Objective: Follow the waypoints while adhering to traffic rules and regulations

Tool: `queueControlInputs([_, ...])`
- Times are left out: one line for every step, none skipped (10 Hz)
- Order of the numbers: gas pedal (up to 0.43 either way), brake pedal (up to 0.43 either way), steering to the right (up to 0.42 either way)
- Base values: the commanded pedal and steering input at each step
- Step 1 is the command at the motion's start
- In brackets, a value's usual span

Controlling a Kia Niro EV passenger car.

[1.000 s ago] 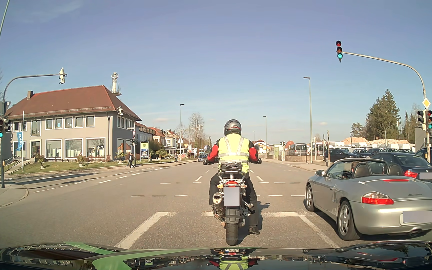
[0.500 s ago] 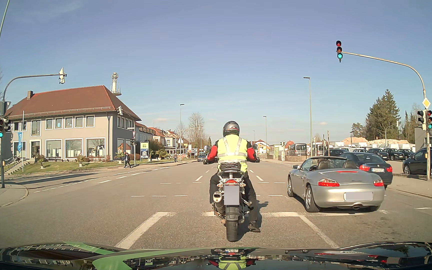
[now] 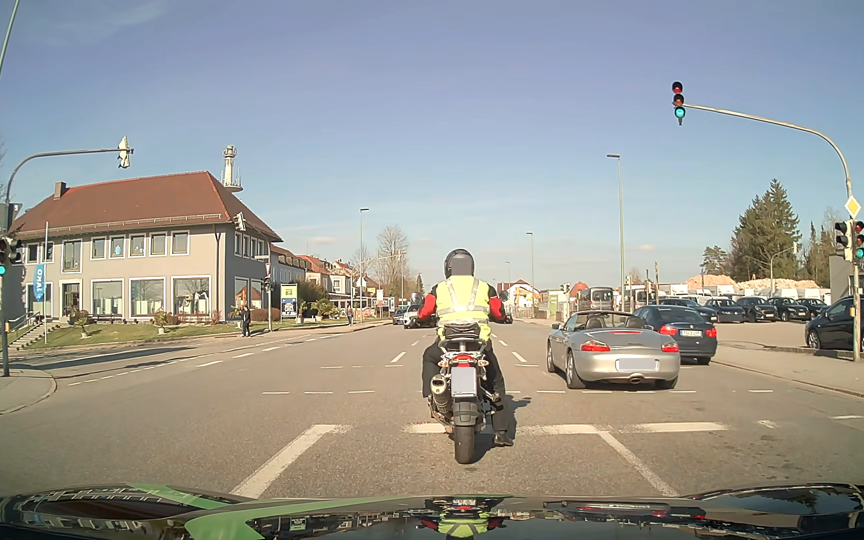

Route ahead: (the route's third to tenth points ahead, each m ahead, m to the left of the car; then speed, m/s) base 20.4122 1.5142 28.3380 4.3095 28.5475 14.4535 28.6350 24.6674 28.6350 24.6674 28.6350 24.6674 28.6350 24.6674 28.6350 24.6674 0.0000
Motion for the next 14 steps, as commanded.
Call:
queueControlInputs([0.220, 0.000, -0.013])
queueControlInputs([0.240, 0.000, -0.013])
queueControlInputs([0.240, 0.000, -0.013])
queueControlInputs([0.240, 0.000, -0.013])
queueControlInputs([0.240, 0.000, -0.013])
queueControlInputs([0.240, 0.000, -0.013])
queueControlInputs([0.240, 0.000, -0.013])
queueControlInputs([0.240, 0.000, -0.013])
queueControlInputs([0.240, 0.000, -0.013])
queueControlInputs([0.228, 0.000, -0.013])
queueControlInputs([0.228, 0.000, -0.013])
queueControlInputs([0.228, 0.000, -0.013])
queueControlInputs([0.209, 0.000, -0.013])
queueControlInputs([0.197, 0.000, -0.013])
